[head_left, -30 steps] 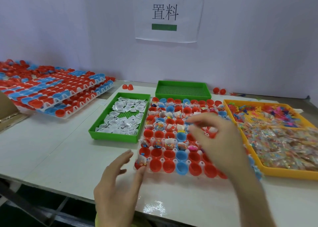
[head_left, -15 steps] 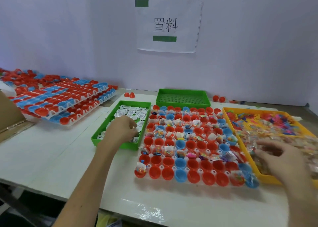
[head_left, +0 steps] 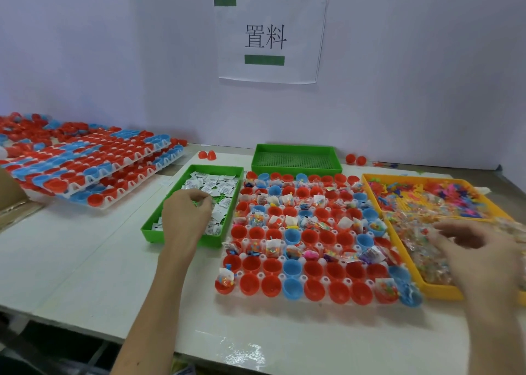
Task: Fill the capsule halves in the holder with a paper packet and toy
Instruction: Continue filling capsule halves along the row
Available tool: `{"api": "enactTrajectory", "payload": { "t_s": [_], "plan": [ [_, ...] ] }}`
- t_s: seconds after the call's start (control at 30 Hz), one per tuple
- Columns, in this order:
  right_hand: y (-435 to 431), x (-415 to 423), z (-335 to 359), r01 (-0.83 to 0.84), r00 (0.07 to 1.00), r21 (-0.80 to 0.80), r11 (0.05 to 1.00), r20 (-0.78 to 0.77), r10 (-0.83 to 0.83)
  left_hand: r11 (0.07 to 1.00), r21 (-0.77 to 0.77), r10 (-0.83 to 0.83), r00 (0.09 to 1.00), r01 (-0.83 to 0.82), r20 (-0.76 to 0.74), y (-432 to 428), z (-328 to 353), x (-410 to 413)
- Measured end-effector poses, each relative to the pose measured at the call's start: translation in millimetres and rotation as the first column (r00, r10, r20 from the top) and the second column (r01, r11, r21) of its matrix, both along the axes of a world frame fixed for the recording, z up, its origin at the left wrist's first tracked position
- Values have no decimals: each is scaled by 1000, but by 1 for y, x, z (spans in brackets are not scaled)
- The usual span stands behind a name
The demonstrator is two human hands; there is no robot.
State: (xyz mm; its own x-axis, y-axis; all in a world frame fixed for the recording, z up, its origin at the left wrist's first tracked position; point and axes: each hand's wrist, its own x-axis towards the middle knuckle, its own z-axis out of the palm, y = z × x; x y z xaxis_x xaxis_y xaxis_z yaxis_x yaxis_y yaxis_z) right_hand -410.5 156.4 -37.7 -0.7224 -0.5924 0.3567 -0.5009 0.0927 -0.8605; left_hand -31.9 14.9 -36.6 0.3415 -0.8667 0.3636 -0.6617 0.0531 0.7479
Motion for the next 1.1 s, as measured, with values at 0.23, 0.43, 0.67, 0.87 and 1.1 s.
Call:
{"api": "enactTrajectory", "payload": {
  "t_s": [0.23, 0.43, 0.67, 0.87, 1.1],
  "plan": [
    [-3, -1, -1, 56, 998, -127, 990, 8, -55, 993, -112, 33, 997, -40, -68, 4, 2, 0],
    [1, -4, -1, 111, 994, -239, 965, 36, -105, 987, -145, 48, 992, -65, -117, 4, 1, 1],
    [5, -5, 1, 164, 986, -285, 944, 20, -165, 979, -186, 65, 992, -84, -109, 7, -1, 0],
    [4, 1, 7, 86, 996, -320, 944, 5, -89, 982, -167, 71, 990, -91, -121, 6, -2, 0],
    [3, 14, 16, 30, 999, -376, 926, -2, -33, 978, -195, 36, 978, -77, -207, 10, -1, 0]
  ]
}}
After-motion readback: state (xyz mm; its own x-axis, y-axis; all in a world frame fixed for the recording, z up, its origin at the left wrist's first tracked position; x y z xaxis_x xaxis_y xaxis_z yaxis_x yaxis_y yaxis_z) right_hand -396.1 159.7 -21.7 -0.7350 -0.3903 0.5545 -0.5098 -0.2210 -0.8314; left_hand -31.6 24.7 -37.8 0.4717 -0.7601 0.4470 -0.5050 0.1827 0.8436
